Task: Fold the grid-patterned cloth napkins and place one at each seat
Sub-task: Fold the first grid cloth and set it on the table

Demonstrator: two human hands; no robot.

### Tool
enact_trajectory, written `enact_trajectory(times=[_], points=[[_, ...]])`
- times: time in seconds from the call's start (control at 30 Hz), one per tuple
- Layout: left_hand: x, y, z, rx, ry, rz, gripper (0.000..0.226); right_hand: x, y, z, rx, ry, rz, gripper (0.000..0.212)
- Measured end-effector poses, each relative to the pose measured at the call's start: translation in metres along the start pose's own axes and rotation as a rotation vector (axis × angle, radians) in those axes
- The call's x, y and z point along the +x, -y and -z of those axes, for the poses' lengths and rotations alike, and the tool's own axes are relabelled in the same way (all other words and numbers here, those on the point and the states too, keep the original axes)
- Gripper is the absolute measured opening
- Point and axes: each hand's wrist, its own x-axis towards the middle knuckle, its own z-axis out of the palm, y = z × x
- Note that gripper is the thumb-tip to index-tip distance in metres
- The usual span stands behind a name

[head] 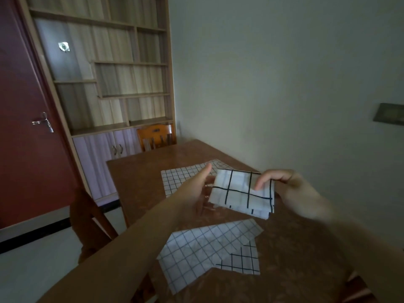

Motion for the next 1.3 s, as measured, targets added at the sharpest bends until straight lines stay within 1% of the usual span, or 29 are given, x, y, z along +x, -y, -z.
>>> enact_trajectory(times=[0.03, 0.07, 0.13, 0.17, 0.2, 0.23, 0.27, 0.3, 0.33, 0.37, 0.4, 0.43, 0.5, 0.57, 0.63, 0.7, 0.73, 0.8, 0.9, 0.97, 1.07, 1.17, 1.23, 1.3], points=[[-0.001, 0.0, 0.001, 0.068, 0.013, 0.025, 0.05, 0.0, 0.0, 0.0, -0.044, -0.022, 0.033, 0.051], [-0.001, 0.001, 0.001, 0.144, 0.032, 0.006, 0.045, -0.001, -0.001, 0.001, -0.091, -0.028, 0.059, 0.053], [0.0, 0.004, 0.002, 0.318, 0.033, -0.129, 0.03, -0.002, -0.004, 0.007, -0.166, 0.022, 0.066, 0.056], [0.002, 0.005, 0.002, 0.398, 0.01, -0.207, 0.029, -0.002, -0.005, 0.011, -0.171, 0.077, 0.07, 0.048], [0.003, 0.006, 0.003, 0.469, -0.013, -0.274, 0.031, -0.003, -0.004, 0.014, -0.143, 0.128, 0.069, 0.034], [0.005, 0.007, 0.004, 0.526, -0.029, -0.327, 0.034, -0.004, -0.004, 0.017, -0.088, 0.189, 0.072, 0.024], [0.004, 0.007, 0.004, 0.567, -0.031, -0.373, 0.033, -0.004, -0.003, 0.02, -0.061, 0.199, 0.059, 0.031], [0.004, 0.007, 0.003, 0.605, -0.02, -0.413, 0.031, -0.003, -0.002, 0.021, -0.05, 0.188, 0.04, 0.037], [0.002, 0.007, 0.001, 0.64, 0.006, -0.44, 0.028, -0.002, 0.001, 0.02, -0.109, 0.123, 0.042, 0.035], [0.001, 0.007, -0.002, 0.669, 0.043, -0.46, 0.025, 0.001, 0.004, 0.014, -0.208, 0.053, 0.062, 0.024], [-0.001, 0.006, -0.006, 0.691, 0.085, -0.481, 0.022, 0.003, 0.012, 0.005, -0.322, 0.003, 0.091, 0.018], [-0.002, 0.007, -0.009, 0.706, 0.125, -0.505, 0.019, 0.005, 0.018, -0.004, -0.413, -0.038, 0.14, 0.028], [-0.004, 0.007, -0.012, 0.732, 0.165, -0.549, 0.015, 0.009, 0.022, -0.018, -0.518, -0.102, 0.274, 0.046], [-0.007, 0.006, -0.01, 0.757, 0.177, -0.569, 0.014, 0.012, 0.018, -0.021, -0.562, -0.159, 0.378, 0.052], [-0.01, 0.004, -0.006, 0.753, 0.202, -0.544, 0.016, 0.012, 0.018, -0.023, -0.594, -0.168, 0.405, 0.052], [-0.012, 0.0, -0.005, 0.74, 0.203, -0.507, 0.024, 0.011, 0.022, -0.028, -0.61, -0.177, 0.438, 0.054], [-0.011, -0.001, -0.004, 0.738, 0.181, -0.509, 0.03, 0.012, 0.022, -0.031, -0.597, -0.194, 0.439, 0.055], [-0.009, -0.003, -0.002, 0.751, 0.116, -0.565, 0.037, 0.013, 0.023, -0.034, -0.514, -0.206, 0.373, 0.057], [-0.009, -0.005, 0.007, 0.697, 0.022, -0.629, 0.039, 0.011, 0.019, -0.033, -0.495, -0.144, 0.253, 0.06], [-0.008, -0.006, 0.015, 0.713, -0.019, -0.665, 0.039, 0.009, 0.016, -0.033, -0.507, -0.136, 0.254, 0.062], [-0.005, -0.003, 0.023, 0.695, -0.036, -0.676, 0.04, 0.01, 0.017, -0.035, -0.462, -0.149, 0.254, 0.061], [-0.004, 0.0, 0.028, 0.664, -0.041, -0.689, 0.04, 0.01, 0.022, -0.038, -0.43, -0.119, 0.236, 0.061], [-0.001, 0.001, 0.03, 0.596, -0.06, -0.691, 0.041, 0.01, 0.023, -0.041, -0.451, -0.142, 0.242, 0.06], [0.001, 0.002, 0.031, 0.38, -0.057, -0.628, 0.048, 0.01, 0.025, -0.045, -0.42, -0.22, 0.218, 0.058]])
